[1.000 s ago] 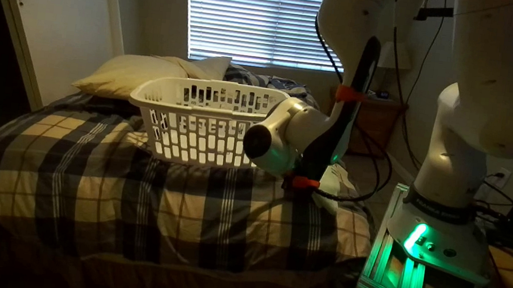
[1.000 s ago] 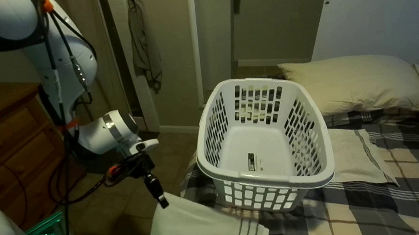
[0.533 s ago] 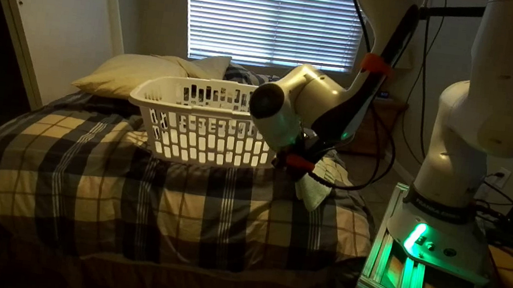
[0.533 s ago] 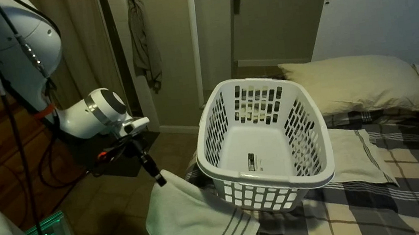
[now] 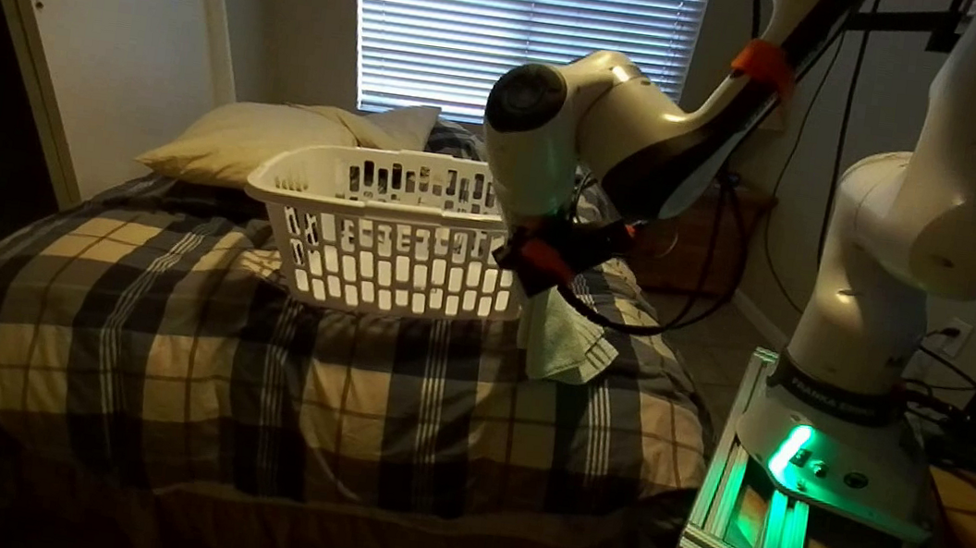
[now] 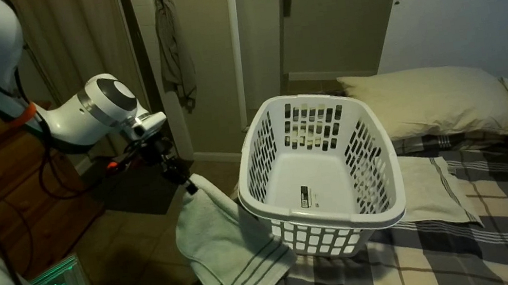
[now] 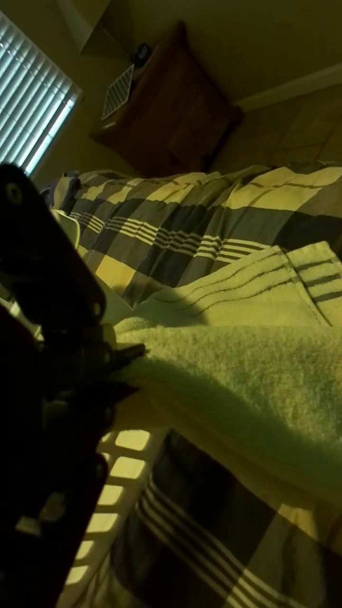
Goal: Hang the towel on the white basket.
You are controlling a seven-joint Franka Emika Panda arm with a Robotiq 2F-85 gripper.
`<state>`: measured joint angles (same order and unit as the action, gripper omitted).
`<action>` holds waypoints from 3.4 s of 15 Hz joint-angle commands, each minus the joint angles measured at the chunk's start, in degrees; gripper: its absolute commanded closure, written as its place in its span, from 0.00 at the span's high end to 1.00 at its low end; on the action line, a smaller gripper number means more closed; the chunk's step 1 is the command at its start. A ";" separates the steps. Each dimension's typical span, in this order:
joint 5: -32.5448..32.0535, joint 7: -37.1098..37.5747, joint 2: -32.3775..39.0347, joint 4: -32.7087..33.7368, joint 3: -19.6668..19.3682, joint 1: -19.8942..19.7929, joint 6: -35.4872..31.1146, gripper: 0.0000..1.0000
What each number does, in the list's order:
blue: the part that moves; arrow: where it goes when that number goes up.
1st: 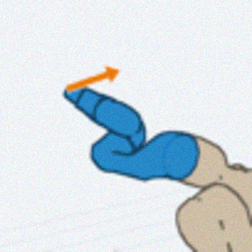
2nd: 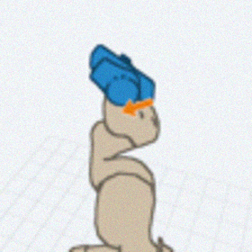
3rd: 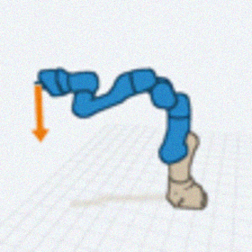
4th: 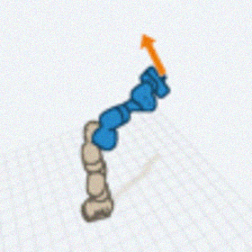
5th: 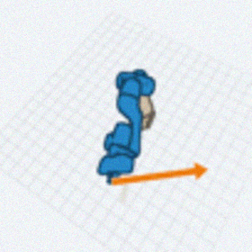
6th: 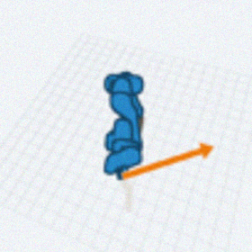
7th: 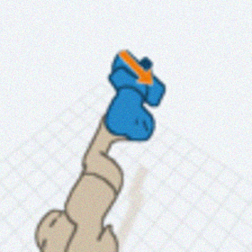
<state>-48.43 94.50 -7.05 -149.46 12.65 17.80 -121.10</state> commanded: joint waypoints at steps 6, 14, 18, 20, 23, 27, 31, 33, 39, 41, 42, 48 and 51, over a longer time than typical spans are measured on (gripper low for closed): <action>0.39 0.15 -1.43 -0.10 1.48 -1.61 -0.04 0.02; 8.70 1.67 -7.42 5.08 0.52 -3.62 -0.51 0.02; 13.38 4.00 -8.04 8.18 -0.28 -6.70 -2.21 0.02; 14.71 6.37 -8.11 9.72 -0.33 -8.34 -2.88 0.02; 15.70 11.64 -7.20 12.34 0.12 -10.18 -4.29 0.02; 15.28 20.35 -6.81 15.04 1.28 -10.76 -6.62 0.02; 15.46 27.48 -6.88 16.31 1.04 -11.43 -7.62 0.02; 14.76 25.26 -6.94 15.66 1.19 -11.04 -6.56 0.09; 14.74 26.35 -6.93 15.70 1.13 -11.37 -6.77 0.09; 14.02 28.84 -6.53 17.72 0.65 -12.54 -7.41 0.02; 14.67 28.63 -6.26 18.54 -0.03 -13.00 -8.18 0.02; 11.93 35.48 -4.01 23.99 -1.91 -17.93 -12.67 0.02; 10.09 41.68 -1.41 25.31 -2.30 -19.56 -13.56 0.02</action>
<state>-35.02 128.83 -11.66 -126.60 10.49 -0.33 -132.97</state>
